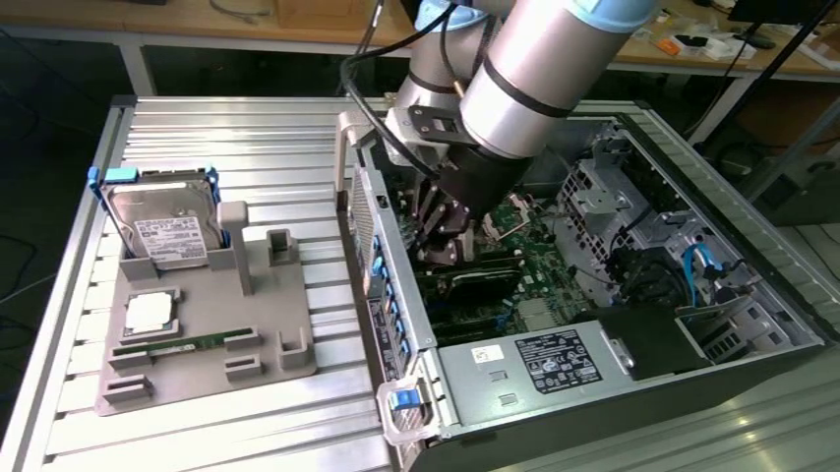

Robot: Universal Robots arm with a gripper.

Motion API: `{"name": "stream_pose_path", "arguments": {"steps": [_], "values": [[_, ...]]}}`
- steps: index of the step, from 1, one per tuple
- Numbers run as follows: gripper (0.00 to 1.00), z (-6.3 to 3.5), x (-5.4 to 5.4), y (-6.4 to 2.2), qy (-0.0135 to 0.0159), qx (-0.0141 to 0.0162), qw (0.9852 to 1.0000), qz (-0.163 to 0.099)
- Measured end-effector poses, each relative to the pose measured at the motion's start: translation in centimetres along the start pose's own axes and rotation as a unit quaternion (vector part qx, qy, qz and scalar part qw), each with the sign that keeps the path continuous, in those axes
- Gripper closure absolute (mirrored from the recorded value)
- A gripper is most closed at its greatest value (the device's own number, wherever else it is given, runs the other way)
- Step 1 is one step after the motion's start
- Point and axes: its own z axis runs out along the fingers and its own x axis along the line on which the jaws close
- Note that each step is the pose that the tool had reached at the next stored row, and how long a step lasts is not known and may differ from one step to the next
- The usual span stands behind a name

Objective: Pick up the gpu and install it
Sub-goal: 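Press down on the gpu until it lock into place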

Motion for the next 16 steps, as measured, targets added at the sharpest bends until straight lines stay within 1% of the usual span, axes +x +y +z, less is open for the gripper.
{"name": "stream_pose_path", "arguments": {"steps": [3,5,7,8,14,16], "values": [[0.89,-0.10,0.0,-0.43,-0.0003,-0.0135,0.9999,0.000],[0.89,-0.17,0.0,-0.73,-0.0005,-0.0234,0.9997,0.001],[0.89,-0.24,0.0,-1.01,-0.0007,-0.0321,0.9995,0.001],[0.89,-0.28,0.0,-1.16,-0.0009,-0.0370,0.9993,0.001],[0.89,-0.47,0.0,-1.97,-0.0016,-0.0618,0.9981,0.002],[0.89,-0.53,0.1,-2.23,-0.0022,-0.0696,0.9976,0.002]]}}
